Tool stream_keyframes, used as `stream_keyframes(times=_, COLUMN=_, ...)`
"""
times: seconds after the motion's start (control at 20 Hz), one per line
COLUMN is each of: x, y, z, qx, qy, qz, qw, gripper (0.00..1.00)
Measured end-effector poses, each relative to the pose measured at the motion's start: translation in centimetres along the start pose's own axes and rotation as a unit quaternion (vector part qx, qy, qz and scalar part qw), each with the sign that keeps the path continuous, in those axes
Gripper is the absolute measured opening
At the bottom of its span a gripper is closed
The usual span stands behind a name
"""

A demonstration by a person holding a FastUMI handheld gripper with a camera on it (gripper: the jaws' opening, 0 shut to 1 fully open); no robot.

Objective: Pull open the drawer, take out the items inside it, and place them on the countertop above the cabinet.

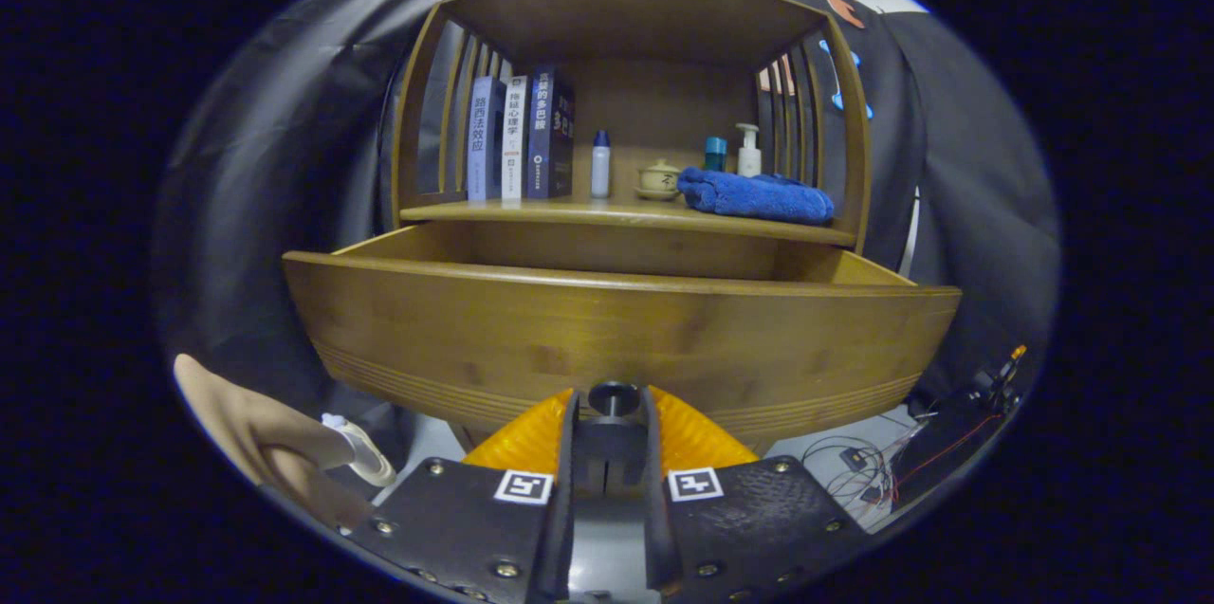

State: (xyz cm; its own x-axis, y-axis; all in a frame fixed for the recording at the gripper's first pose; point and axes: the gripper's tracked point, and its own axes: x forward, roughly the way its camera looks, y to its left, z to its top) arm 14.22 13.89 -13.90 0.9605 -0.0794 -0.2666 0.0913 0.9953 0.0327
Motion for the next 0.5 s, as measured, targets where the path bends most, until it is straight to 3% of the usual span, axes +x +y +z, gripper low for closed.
stream_keyframes(times=0.1, x=-2.5, y=-0.2, z=2.2, qx=-0.02, qy=-0.049, qz=-0.014, qw=0.999, gripper=0.3)
stream_keyframes(times=0.2, x=-5.4, y=-1.0, z=6.2, qx=-0.088, qy=-0.127, qz=-0.029, qw=0.988, gripper=0.03)
stream_keyframes(times=0.3, x=-7.5, y=-0.6, z=6.8, qx=-0.136, qy=-0.14, qz=-0.017, qw=0.981, gripper=0.04)
stream_keyframes(times=0.5, x=-6.6, y=-1.4, z=5.3, qx=-0.081, qy=-0.096, qz=-0.011, qw=0.992, gripper=0.02)
